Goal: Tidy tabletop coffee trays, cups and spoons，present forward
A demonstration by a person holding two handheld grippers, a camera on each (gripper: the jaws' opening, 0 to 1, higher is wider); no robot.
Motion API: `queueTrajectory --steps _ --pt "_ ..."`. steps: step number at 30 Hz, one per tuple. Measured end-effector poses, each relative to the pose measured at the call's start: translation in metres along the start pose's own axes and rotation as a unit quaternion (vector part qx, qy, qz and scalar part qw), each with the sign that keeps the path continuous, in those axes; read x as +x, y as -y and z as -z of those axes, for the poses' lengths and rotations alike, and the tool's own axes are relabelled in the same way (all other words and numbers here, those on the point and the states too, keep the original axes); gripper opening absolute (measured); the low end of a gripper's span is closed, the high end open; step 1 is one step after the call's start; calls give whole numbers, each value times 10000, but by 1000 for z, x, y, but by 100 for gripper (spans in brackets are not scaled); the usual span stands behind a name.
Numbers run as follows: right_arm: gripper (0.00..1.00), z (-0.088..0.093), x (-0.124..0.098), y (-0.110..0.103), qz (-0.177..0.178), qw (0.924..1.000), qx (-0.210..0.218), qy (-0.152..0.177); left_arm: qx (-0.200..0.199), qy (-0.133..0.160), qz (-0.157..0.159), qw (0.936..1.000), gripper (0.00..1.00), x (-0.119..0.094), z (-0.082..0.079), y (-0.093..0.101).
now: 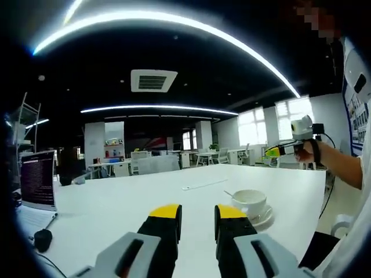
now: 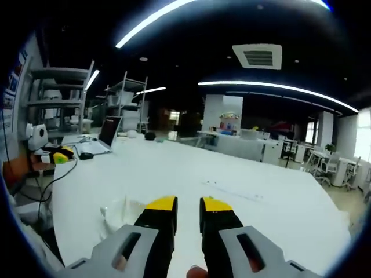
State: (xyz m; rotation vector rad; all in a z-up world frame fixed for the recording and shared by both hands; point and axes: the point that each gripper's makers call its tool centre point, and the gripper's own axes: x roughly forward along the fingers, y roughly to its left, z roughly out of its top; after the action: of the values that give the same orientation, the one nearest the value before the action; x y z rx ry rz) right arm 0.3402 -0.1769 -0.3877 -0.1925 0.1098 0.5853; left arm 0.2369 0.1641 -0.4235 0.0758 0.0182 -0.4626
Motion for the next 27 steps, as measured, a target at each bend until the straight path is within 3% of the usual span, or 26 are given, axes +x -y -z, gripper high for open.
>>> queueTrajectory --steps 3,5,11,18,27 --pt "17 1 -13 9 132 9999 0 46 70 33 -76 9999 25 2 1 0" --pt "17 -3 -22 20 324 9991 0 286 112 69 -151 9998 25 3 1 -1" --pt "17 3 -53 44 793 9952 71 571 -43 213 -480 9986 25 5 1 -11" --pt "17 34 -85 73 1456 9856 415 751 -86 390 -829 9958 25 6 1 -23" --pt "19 67 -120 91 1954 9758 698 686 -177 353 -867 9954 25 6 8 -18"
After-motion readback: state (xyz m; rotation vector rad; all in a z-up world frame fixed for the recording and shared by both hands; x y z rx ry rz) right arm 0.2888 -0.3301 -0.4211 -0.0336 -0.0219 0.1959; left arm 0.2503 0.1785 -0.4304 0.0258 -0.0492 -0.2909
